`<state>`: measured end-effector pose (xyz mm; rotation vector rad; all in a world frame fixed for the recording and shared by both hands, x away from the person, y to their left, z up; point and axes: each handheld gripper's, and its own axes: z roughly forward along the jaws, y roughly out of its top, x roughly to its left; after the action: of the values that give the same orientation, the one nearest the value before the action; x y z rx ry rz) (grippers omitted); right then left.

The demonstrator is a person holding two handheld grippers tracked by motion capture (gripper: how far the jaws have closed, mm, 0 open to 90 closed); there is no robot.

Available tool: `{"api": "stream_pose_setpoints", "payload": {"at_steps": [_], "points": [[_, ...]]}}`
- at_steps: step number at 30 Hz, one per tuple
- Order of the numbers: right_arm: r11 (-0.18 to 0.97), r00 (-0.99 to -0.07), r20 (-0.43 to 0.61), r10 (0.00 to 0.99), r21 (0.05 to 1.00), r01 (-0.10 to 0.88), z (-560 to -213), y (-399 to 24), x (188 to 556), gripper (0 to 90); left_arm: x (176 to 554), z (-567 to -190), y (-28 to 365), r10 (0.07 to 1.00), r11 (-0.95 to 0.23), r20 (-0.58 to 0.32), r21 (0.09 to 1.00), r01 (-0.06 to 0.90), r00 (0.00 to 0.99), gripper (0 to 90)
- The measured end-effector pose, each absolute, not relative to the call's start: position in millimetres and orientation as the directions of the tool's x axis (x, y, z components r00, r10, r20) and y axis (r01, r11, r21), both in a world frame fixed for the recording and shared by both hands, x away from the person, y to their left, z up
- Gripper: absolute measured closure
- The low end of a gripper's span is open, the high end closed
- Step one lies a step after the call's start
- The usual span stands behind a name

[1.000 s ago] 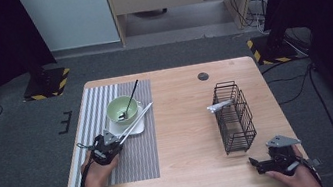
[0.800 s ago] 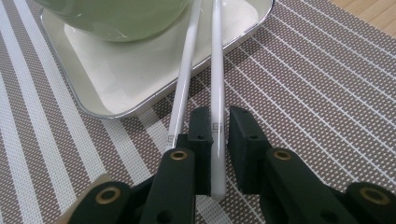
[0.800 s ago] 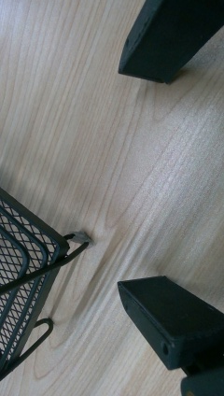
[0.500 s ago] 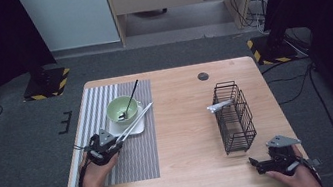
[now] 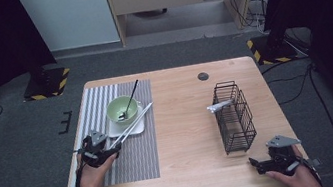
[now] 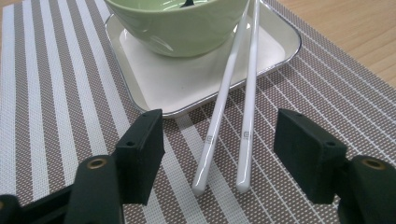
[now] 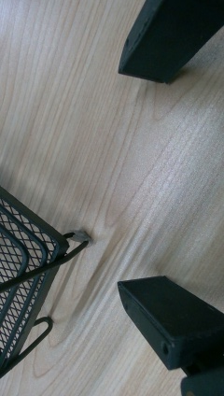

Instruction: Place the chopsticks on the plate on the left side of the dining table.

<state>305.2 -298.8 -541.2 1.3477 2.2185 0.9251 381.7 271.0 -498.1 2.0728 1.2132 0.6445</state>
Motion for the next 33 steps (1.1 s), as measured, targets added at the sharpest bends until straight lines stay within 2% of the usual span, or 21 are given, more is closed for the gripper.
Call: {"api": "stream_pose_setpoints", "payload": {"at_steps": [9,17,24,31,33], "points": [[0.323,-0.468,0.013,0.884,0.705,0.631,-541.2,-298.8,305.1,0.5,384.7,-511.0,265.8,0.875,-0.415,0.128,0.694,0.589,0.466,31.0],[0.325,-0.469,0.012,0.883,0.705,0.630,-541.2,-298.9,305.2,0.5,385.5,-515.2,265.1,0.869,-0.431,0.134,0.679,0.594,0.477,37.6],[0.323,-0.467,0.014,0.884,0.705,0.631,-541.2,-298.7,305.1,0.5,385.2,-516.9,261.7,0.858,-0.453,0.144,0.663,0.596,0.493,46.9],[0.323,-0.468,0.013,0.884,0.705,0.631,-541.2,-298.7,305.1,0.5,384.3,-517.2,257.4,0.846,-0.484,0.169,0.638,0.599,0.505,60.6],[0.325,-0.469,0.012,0.883,0.705,0.630,-541.2,-298.9,305.3,0.5,383.8,-515.5,256.6,0.843,-0.489,0.171,0.637,0.595,0.509,67.6]]}}
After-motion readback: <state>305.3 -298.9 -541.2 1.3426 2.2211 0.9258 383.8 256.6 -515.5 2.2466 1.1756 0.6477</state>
